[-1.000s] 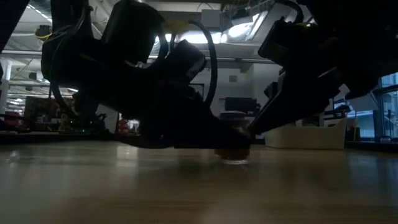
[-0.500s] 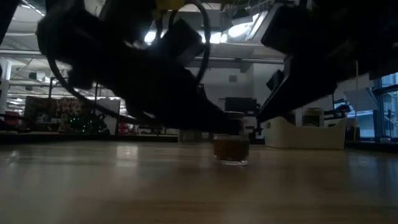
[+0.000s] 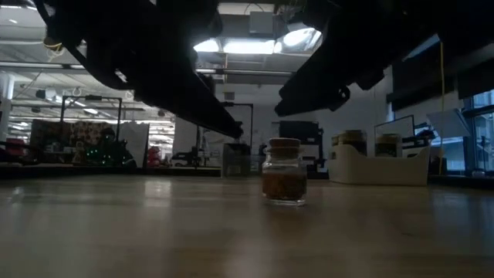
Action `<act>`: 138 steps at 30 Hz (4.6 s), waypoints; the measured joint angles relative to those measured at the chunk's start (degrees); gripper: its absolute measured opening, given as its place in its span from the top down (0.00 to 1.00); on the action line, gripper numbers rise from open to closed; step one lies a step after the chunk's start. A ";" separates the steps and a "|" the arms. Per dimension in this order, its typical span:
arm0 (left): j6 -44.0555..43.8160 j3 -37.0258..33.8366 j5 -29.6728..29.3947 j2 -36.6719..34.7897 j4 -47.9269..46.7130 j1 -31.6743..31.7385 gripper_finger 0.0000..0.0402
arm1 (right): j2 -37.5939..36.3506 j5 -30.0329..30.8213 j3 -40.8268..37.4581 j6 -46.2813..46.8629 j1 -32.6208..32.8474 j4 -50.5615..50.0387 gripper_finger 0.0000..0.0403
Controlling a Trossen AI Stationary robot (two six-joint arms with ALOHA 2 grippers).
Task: Sort spices by type
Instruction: Put the top transparent seasoning bottle into the left transparent bin
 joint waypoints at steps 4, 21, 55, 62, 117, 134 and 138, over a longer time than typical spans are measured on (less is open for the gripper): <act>-1.14 0.00 -2.48 -1.86 -3.06 -1.54 0.40 | 2.11 2.06 1.35 -0.41 0.00 -1.00 0.35; -3.91 0.46 -2.52 0.09 8.13 -0.78 0.40 | 0.57 1.36 4.00 -4.41 0.09 -13.70 0.24; -4.78 18.50 6.46 13.45 -13.15 4.43 0.53 | -6.51 6.51 -9.44 7.72 0.08 -23.52 0.24; -3.45 19.13 6.44 11.67 -17.24 4.10 0.60 | -6.51 6.54 -9.44 7.66 0.08 -23.49 0.24; -71.53 2.92 -14.44 -14.59 -58.30 -48.33 0.59 | -6.51 20.05 -9.42 11.29 0.00 -15.88 0.24; -69.83 -5.46 -14.77 -14.63 -45.30 -48.31 0.55 | -6.51 20.01 -9.42 11.65 0.00 -16.18 0.24; -69.93 -5.62 -12.11 -14.52 -44.86 -48.29 0.47 | -6.51 20.01 -9.42 10.77 0.00 -16.18 0.24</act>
